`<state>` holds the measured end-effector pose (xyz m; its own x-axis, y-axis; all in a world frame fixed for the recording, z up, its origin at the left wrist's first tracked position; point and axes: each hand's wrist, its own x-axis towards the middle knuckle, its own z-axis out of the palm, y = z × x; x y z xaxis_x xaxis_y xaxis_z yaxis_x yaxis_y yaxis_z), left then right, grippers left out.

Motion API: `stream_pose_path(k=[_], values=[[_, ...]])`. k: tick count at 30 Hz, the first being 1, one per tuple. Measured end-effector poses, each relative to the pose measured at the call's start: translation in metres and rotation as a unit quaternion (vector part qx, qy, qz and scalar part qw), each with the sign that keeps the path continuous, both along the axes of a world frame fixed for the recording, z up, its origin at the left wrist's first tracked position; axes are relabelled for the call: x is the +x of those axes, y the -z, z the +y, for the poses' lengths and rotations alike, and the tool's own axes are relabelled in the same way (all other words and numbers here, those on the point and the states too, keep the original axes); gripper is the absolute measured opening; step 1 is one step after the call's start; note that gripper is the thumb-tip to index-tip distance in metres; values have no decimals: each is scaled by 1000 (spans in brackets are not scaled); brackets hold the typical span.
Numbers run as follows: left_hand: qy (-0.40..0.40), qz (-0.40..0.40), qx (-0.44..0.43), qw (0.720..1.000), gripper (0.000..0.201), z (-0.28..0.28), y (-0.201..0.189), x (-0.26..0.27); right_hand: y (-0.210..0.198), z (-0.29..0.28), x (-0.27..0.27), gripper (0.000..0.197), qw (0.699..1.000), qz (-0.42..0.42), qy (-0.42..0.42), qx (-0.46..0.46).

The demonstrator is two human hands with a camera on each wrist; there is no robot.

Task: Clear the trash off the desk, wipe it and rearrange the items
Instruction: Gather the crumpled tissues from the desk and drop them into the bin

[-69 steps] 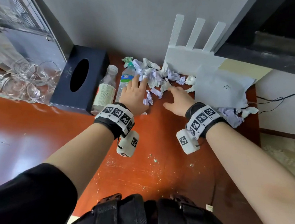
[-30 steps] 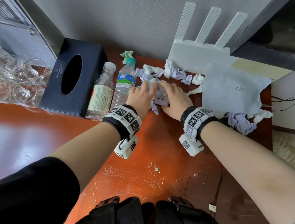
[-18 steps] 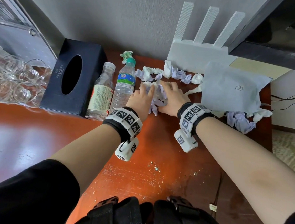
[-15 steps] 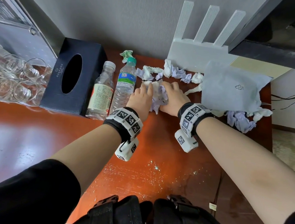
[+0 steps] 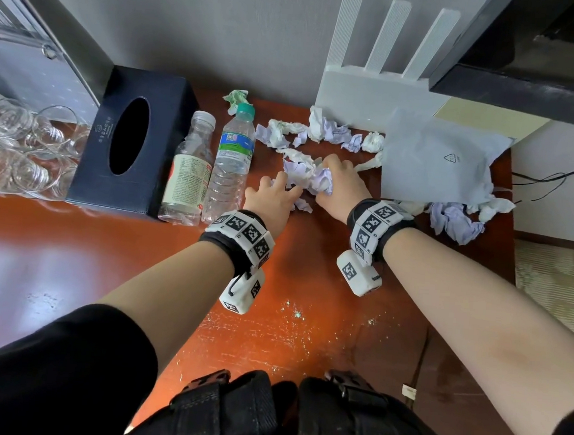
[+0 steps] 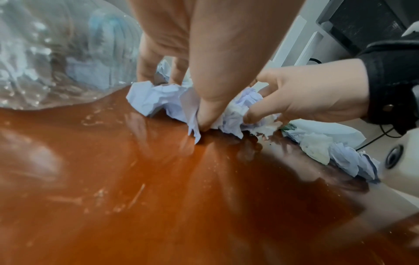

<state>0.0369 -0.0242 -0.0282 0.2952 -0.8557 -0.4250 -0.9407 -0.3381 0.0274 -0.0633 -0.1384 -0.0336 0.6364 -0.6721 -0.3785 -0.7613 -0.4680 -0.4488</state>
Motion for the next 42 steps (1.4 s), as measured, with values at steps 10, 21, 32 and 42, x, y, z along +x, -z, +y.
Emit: stream_pose_path(k=[10, 21, 32, 42], values=[[-86, 80, -18, 993, 50, 1, -20, 2, -20, 3, -15, 39, 998, -34, 44, -23], [-117, 157, -157, 968, 38, 12, -49, 6, -68, 28, -26, 42, 993, -92, 62, -50], [-107, 175, -197, 959, 31, 53, -70, -6, -100, 81, -47, 43, 985, -111, 105, -80], [-52, 191, -211, 957, 30, 96, -85, -15, -122, 139, -71, 42, 966, -119, 190, -132]])
